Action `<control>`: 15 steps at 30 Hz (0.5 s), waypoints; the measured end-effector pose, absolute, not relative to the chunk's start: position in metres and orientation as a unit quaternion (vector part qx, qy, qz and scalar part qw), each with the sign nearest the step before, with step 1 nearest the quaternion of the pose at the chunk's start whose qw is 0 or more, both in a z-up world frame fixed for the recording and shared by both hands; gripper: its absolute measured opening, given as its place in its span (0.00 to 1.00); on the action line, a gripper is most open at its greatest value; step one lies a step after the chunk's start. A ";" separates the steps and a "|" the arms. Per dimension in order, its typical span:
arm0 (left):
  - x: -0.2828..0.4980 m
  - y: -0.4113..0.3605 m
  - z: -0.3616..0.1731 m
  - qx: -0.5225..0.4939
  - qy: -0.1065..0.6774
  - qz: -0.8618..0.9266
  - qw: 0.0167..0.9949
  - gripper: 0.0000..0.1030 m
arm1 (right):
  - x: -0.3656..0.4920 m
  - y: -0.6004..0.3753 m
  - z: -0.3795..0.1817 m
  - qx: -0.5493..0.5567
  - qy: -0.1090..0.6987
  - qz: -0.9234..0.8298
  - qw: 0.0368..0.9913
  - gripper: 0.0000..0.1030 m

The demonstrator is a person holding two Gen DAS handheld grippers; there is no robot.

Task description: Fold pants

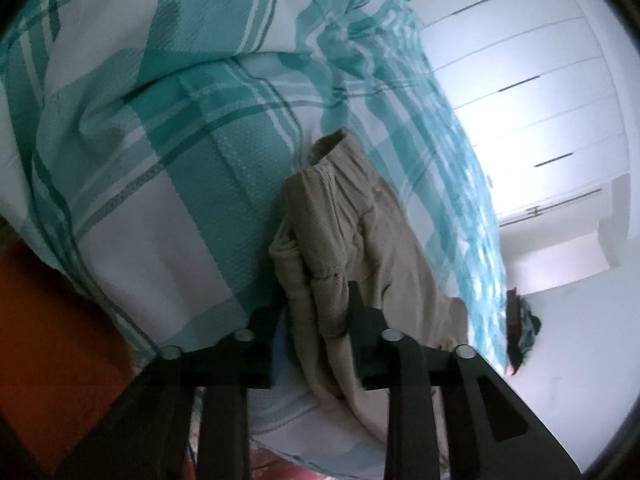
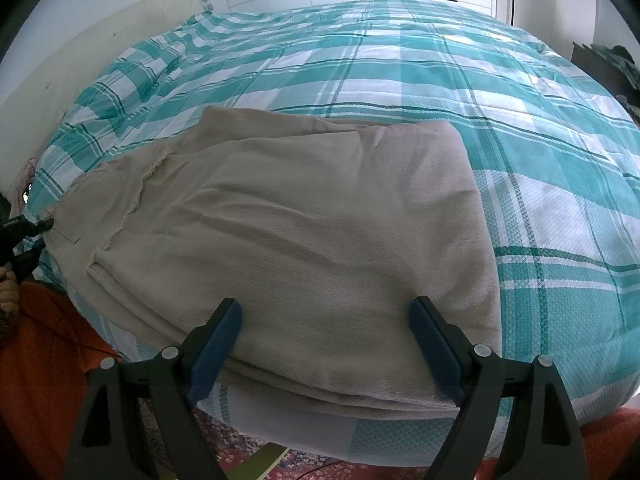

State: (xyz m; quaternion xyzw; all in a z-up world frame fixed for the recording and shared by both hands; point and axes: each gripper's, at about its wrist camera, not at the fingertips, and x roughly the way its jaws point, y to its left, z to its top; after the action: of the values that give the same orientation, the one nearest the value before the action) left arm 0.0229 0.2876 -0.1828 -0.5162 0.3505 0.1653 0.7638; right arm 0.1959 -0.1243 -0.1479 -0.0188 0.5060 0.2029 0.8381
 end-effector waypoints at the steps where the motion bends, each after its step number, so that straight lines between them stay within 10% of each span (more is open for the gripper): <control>1: 0.023 0.288 -0.184 -0.522 0.351 0.160 0.761 0.36 | 0.197 -0.124 -0.148 -0.020 0.506 0.203 0.838 0.85; 6: 0.009 0.294 -0.182 -0.565 0.302 0.133 0.756 0.51 | 0.197 -0.123 -0.148 -0.020 0.506 0.203 0.838 0.85; 15: 0.011 0.297 -0.183 -0.564 0.300 0.128 0.759 0.41 | 0.197 -0.123 -0.148 -0.020 0.506 0.203 0.838 0.85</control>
State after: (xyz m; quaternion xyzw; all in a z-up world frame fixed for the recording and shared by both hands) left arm 0.0113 0.2974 -0.1831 -0.5638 0.3004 0.1284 0.7585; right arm 0.1975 -0.1229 -0.1476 -0.0204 0.5058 0.2029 0.8382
